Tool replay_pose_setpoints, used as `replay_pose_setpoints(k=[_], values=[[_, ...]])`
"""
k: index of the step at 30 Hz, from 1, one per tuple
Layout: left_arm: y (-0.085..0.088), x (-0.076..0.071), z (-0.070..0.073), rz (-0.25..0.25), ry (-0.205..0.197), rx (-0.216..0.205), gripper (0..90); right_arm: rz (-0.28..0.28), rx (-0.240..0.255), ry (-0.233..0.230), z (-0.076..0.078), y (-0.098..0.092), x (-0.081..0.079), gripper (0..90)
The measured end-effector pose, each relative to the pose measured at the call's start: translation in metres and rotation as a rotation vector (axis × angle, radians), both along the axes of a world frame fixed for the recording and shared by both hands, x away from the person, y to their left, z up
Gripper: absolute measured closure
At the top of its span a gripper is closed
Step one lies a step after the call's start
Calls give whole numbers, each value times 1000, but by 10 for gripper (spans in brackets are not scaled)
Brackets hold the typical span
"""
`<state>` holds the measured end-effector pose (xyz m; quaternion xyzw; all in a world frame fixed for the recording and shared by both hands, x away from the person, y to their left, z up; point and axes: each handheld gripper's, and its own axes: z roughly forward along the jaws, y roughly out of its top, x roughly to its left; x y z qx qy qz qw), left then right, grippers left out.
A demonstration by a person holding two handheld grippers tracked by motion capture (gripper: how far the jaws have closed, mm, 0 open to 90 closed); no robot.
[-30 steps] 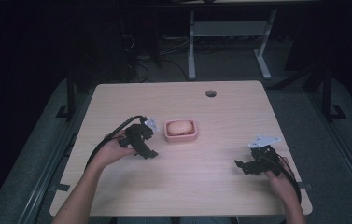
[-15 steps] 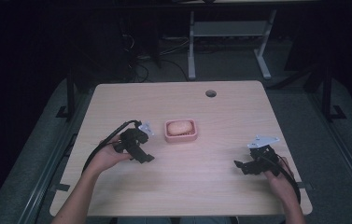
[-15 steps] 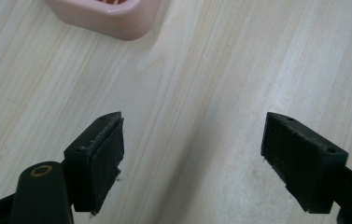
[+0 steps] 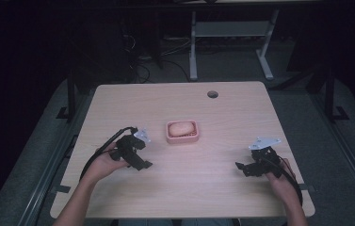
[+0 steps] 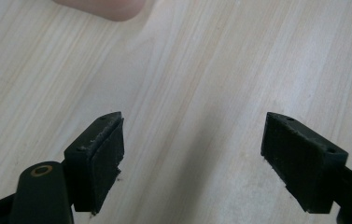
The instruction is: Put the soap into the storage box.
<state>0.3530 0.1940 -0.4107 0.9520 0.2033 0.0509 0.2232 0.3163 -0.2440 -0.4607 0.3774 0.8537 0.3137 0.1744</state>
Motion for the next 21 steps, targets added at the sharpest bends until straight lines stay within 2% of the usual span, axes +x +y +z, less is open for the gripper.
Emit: replay_pose_setpoints(k=[8,10,12,21], values=[[11,-8,-5,15,-1,-18,212,0,0,2,-1,1,0,138],[14,-9,-6,12,0,-9,212,4,-6,1,-1,2,0,138],[16,-11,-7,21,-4,-21,212,8,-7,1,-1,3,0,138],[25,-20,-13,31,-7,-23,213,6,-14,7,-1,4,0,138]])
